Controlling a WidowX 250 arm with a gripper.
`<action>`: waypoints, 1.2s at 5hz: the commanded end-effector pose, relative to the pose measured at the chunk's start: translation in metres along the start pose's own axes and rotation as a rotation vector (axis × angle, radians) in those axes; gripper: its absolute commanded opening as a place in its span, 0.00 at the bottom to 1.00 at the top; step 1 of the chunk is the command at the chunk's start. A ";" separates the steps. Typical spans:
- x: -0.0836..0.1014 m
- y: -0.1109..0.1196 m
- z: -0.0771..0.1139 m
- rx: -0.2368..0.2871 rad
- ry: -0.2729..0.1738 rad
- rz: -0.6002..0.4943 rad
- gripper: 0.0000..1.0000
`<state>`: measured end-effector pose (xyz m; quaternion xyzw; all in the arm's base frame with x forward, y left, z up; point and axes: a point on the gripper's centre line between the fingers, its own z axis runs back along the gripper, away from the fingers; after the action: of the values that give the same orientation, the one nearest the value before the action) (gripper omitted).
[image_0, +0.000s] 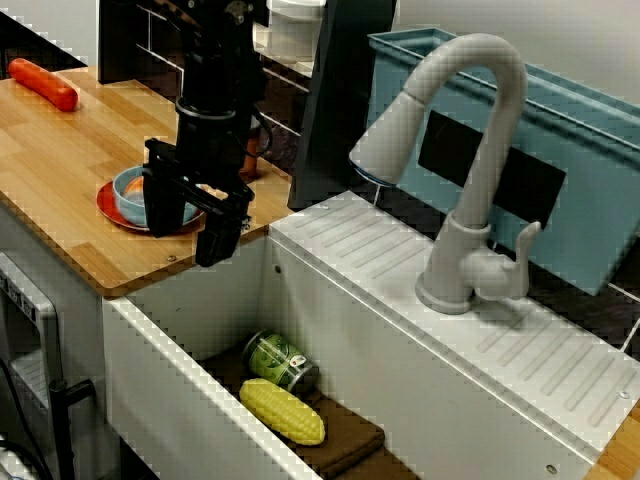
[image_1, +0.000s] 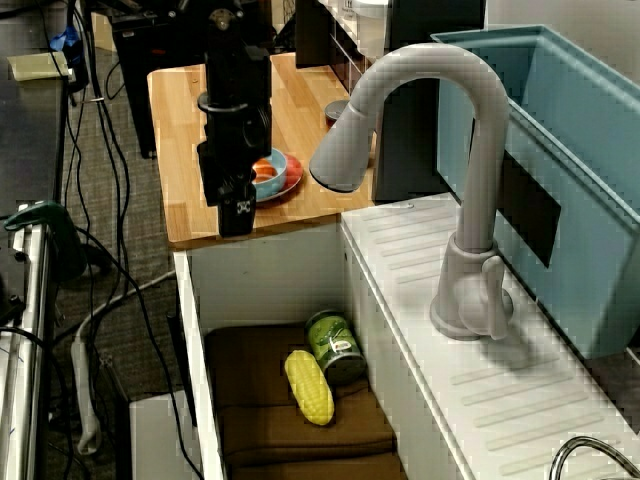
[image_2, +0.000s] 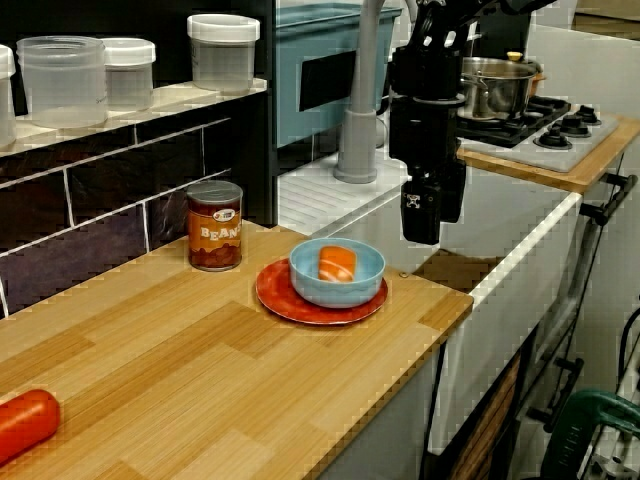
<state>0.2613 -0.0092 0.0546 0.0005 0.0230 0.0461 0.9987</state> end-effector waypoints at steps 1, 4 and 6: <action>0.024 -0.012 0.006 0.000 -0.040 -0.037 1.00; 0.044 -0.007 -0.003 -0.026 -0.025 -0.006 0.89; 0.041 -0.002 0.003 -0.026 -0.026 -0.007 0.00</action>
<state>0.2918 -0.0068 0.0405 -0.0112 0.0350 0.0438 0.9984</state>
